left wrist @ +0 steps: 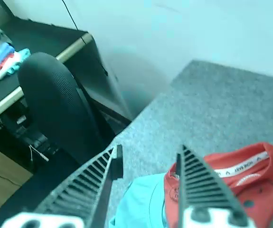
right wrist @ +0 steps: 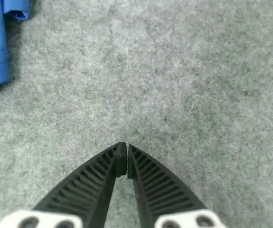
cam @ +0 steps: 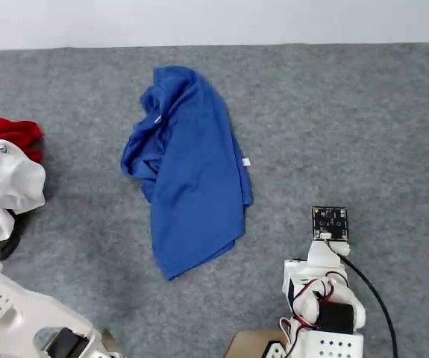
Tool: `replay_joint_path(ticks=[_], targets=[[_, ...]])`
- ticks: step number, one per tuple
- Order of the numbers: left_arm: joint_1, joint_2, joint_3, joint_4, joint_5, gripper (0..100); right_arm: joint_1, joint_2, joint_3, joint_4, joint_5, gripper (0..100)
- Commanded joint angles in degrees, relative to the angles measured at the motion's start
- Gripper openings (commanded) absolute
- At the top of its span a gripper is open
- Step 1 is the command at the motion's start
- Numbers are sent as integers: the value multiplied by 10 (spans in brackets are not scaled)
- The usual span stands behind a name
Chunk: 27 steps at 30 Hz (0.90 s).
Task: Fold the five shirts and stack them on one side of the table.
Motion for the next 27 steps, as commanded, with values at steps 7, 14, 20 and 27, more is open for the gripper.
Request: replay_joint_path(ticks=[7,14,20,27], targets=[[8,-106,17,12,6,144,1,-6,9,3,-3,9],[33,-213,153,12,6,145,1,-6,9,3,-3,9],[94,-377,364,12,6,145,1,-6,9,3,-3,9],[138,-560,635,11,6,145,1,-6,9,3,-3,9]])
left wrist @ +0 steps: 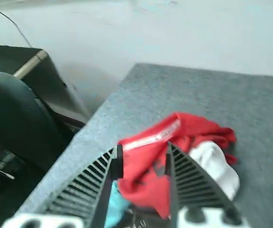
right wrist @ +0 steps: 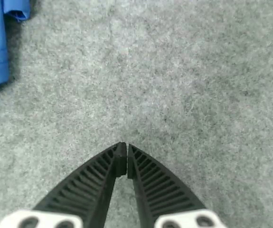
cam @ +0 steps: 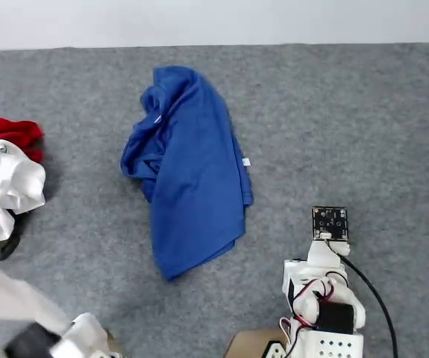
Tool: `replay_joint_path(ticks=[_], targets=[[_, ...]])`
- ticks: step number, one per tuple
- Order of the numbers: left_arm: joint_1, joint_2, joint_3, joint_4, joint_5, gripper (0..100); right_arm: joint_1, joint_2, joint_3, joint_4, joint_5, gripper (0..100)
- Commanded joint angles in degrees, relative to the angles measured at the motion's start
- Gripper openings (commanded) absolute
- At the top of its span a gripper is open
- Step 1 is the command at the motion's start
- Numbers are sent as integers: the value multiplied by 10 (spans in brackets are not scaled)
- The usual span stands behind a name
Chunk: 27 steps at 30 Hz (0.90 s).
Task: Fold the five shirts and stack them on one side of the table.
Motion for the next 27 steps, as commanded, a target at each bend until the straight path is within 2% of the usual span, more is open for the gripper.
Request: replay_joint_path(ticks=[1,6,12,23,27], targets=[[11,-94,132,11,4,145,1,-6,9,3,-3,9],[11,-186,271,11,6,145,0,-6,9,3,-3,9],[33,-273,417,11,71,145,0,-6,9,3,-3,9],[286,-314,633,9,135,143,16,-6,-30,-1,-1,9],[389,-314,697,-15,135,85,44,-6,-91,-22,0,9]])
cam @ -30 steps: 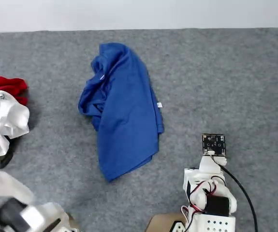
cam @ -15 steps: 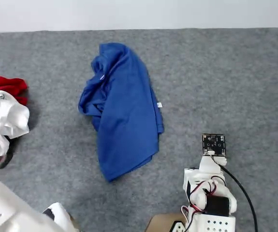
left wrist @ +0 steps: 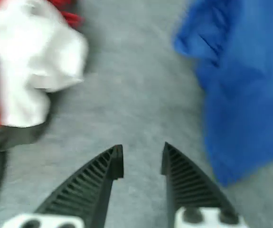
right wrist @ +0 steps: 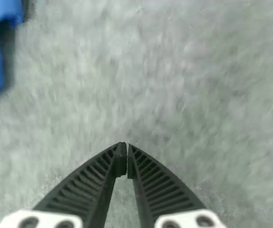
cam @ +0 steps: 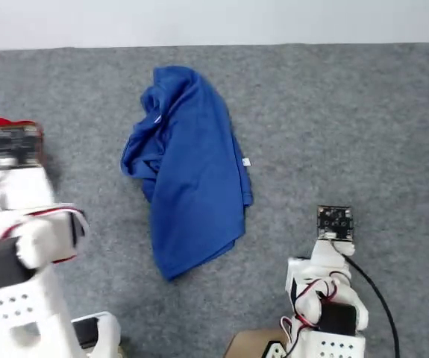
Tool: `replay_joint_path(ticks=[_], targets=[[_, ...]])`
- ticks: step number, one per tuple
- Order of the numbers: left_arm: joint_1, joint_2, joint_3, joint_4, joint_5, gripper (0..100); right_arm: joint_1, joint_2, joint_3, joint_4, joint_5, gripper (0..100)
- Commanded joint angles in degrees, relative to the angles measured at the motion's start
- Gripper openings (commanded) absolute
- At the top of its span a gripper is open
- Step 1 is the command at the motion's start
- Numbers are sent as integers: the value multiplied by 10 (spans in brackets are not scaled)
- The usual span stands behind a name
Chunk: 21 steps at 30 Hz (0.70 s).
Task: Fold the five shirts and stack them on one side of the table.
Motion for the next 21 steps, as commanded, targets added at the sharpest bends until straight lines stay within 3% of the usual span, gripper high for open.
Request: replay_joint_path(ticks=[1,6,11,15,21], targets=[[87,-6,36,-23,4,67,37,-5,-76,-41,4,9],[137,-6,87,-53,-37,36,58,-4,-142,-87,57,9],[142,-5,180,-98,-98,36,58,-3,-201,9,60,9],[156,-5,222,-132,-105,41,60,-3,-247,88,58,9],[235,-4,273,-176,-103,124,79,-2,-268,100,60,8]])
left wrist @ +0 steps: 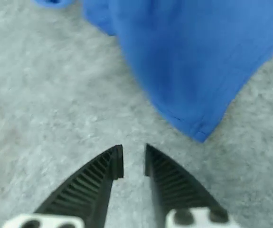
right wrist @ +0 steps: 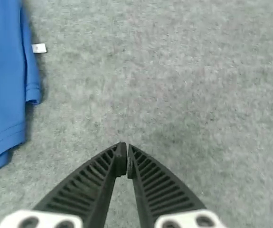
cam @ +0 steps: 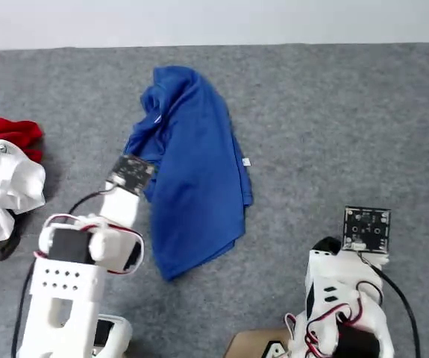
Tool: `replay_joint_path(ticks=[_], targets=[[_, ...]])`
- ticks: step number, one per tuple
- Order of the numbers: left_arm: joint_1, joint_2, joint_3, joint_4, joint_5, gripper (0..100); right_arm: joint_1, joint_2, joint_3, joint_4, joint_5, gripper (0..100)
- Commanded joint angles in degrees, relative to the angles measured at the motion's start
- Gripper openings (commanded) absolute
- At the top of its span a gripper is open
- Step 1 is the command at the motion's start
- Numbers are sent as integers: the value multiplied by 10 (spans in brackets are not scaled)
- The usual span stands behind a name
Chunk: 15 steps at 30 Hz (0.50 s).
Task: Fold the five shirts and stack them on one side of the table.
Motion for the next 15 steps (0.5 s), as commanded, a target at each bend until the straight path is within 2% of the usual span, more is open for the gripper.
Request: replay_joint_path(ticks=[1,8,15], targets=[[47,-4,22,-35,-2,126,14,5,-28,4,6,8],[71,138,32,-99,-2,127,14,9,-28,4,5,8],[105,302,27,-146,-4,128,15,105,-29,-3,4,8]])
